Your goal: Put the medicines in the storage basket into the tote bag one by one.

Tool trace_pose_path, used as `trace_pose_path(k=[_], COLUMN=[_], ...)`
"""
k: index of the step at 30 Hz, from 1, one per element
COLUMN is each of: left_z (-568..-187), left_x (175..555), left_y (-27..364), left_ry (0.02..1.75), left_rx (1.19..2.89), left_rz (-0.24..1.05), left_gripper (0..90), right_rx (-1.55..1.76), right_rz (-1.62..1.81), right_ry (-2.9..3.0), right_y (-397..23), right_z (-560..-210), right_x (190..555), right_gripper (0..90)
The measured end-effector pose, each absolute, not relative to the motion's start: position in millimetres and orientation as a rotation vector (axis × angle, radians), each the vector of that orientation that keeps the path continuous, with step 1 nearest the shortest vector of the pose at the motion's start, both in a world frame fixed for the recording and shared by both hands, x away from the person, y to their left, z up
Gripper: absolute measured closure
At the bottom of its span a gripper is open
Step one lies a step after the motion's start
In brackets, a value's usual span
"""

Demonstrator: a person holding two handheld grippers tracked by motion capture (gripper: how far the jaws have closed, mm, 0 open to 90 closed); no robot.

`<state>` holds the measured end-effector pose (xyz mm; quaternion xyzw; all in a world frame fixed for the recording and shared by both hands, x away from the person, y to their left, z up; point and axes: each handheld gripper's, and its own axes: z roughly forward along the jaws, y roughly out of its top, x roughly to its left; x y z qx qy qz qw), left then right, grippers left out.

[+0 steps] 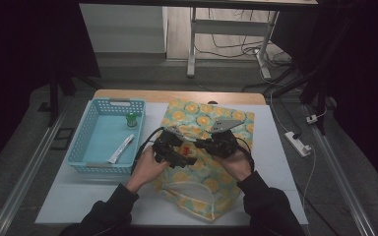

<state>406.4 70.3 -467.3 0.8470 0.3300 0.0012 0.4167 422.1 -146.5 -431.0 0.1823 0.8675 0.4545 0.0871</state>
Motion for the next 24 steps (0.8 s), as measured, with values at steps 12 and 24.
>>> trace_pose_path(k=[12,24], left_z=[-452.5,-448.7], left_x=[403.6,406.4], left_y=[104.1,134.7], left_ry=[0.867,0.924], left_rx=[2.069,2.025], left_rz=[0.07,0.128], left_gripper=[2.0,1.5], right_rx=[0.538,0.527], right_rz=[1.345,1.317], right_ry=[2.591,2.615], right_y=[-145.4,-141.3], right_z=[-432.7,-438.5], right_x=[421.6,421.3], right_gripper=[90.0,90.0])
